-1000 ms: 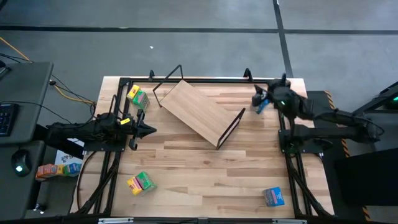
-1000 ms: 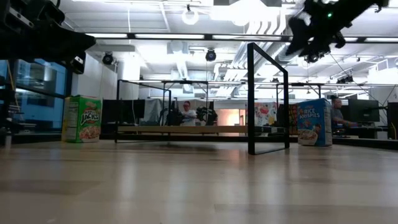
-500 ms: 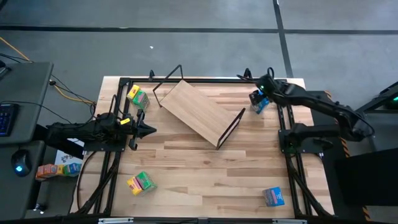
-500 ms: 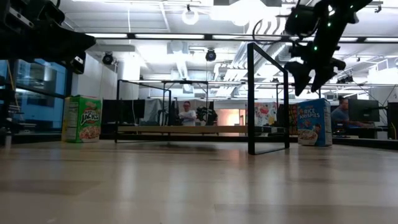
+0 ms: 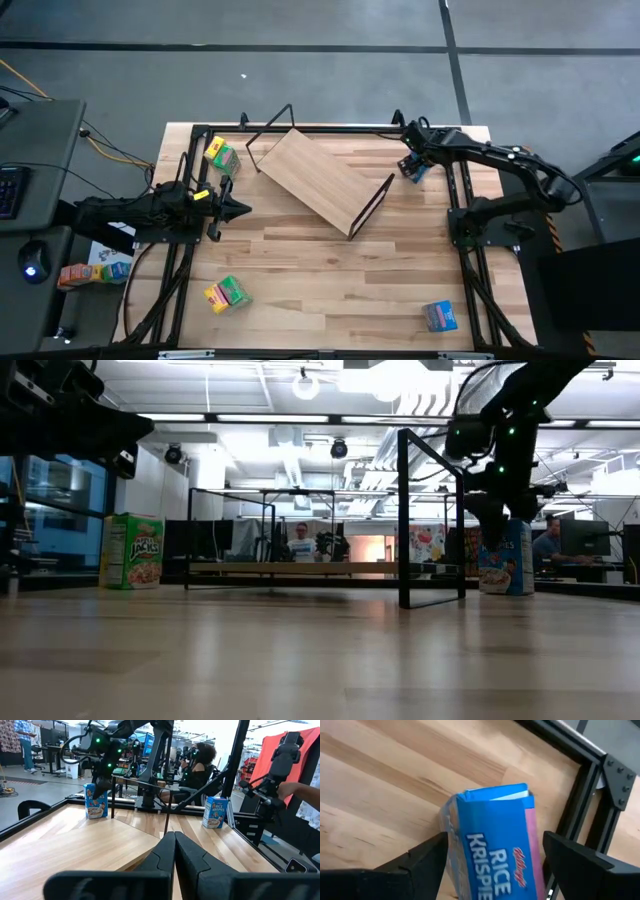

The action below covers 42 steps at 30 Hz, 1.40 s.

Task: Stack cereal on shelf
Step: Put the top blue cereal box on the shelf

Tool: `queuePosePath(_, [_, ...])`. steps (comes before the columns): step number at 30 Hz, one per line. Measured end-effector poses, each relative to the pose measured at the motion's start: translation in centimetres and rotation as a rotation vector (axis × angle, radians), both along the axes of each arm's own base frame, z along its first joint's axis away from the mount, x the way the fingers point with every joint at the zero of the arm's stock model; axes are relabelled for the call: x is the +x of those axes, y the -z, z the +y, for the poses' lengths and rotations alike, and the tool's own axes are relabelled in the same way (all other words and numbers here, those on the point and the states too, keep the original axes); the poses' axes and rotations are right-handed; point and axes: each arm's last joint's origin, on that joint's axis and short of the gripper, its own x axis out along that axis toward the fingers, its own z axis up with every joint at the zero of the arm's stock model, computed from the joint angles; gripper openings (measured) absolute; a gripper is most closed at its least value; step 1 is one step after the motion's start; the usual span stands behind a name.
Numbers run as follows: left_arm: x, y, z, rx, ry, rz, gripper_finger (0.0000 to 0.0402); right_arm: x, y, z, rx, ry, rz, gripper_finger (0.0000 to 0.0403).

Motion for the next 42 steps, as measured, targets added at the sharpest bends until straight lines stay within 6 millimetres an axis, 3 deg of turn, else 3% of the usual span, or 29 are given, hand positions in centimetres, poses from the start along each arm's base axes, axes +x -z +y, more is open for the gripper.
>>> queuePosePath(9, [0.0,0.0,0.0,0.000,-0.001,0.000,0.0000,0.3,0.4,-0.1,0.034,-0.061,0.008,0.0285])
queuePosePath(25, [0.0,0.0,0.0,0.000,0.000,0.001,0.0000,-0.3,-0.4,0.4,0.078,-0.095,0.063,0.0089])
queuePosePath(29, [0.0,0.0,0.0,0.000,0.000,0.000,0.0000,0.4,-2.9,0.2,0.070,-0.113,0.023,0.0075])
queuePosePath(35, [0.0,0.0,0.0,0.000,-0.001,0.000,0.0000,3.1,-9.5,0.2,-0.032,-0.214,-0.196,0.0084])
queuePosePath(39, [0.0,0.0,0.0,0.000,-0.001,0.000,0.0000,4.7,-13.6,1.3,-0.070,-0.292,-0.377,0.0086])
queuePosePath(42, [0.0,0.0,0.0,0.000,-0.001,0.000,0.0000,5.8,-15.3,2.9,-0.068,-0.347,-0.451,0.0085])
